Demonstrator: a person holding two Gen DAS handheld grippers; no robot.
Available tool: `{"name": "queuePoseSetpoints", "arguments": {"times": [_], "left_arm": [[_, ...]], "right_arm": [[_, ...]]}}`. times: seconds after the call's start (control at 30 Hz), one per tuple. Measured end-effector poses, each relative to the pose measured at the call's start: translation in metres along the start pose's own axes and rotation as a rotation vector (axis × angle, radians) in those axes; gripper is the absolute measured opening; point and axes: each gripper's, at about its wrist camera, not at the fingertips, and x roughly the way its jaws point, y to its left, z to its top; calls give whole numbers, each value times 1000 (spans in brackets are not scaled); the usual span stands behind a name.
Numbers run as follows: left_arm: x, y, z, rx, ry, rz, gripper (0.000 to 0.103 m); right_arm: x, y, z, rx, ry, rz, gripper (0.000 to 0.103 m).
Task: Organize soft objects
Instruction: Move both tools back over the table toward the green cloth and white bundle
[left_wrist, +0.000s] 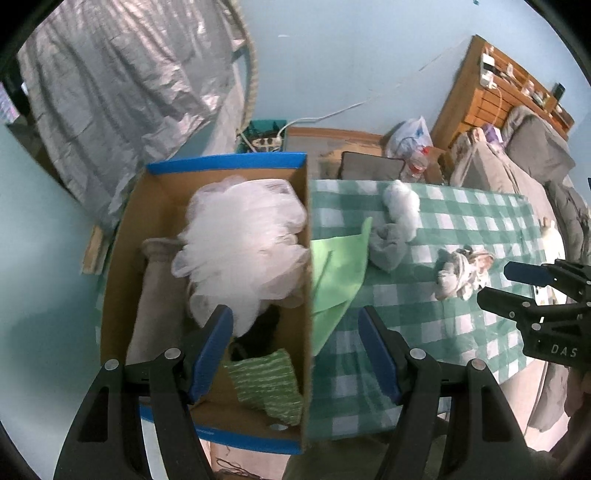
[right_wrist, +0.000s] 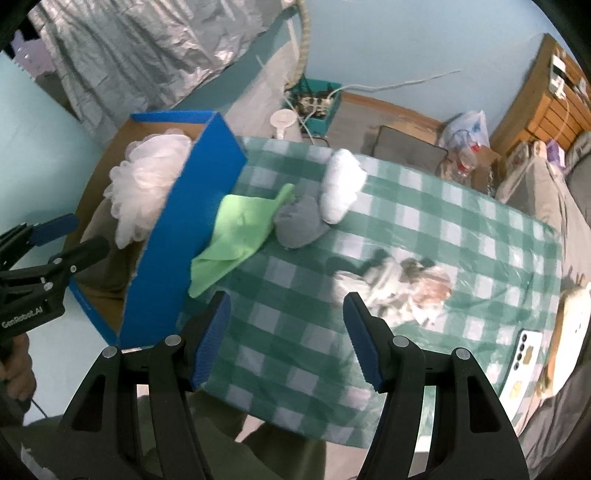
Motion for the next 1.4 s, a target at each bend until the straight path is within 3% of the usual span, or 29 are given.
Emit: {"name": "queuePoseSetpoints", "arguments": {"times": [0.53, 1.1, 1.4], "left_arm": [[18, -45, 5, 84, 30, -21, 72], [60, -75, 5, 150, 98, -33, 72], [84, -75, 11, 117, 128, -45, 72]], "right_arm": [[-2, -57, -21, 117, 11, -42, 64], [28, -96, -25, 238, 64, -48, 66], [46, -111, -16, 315, 79, -58, 66]]}}
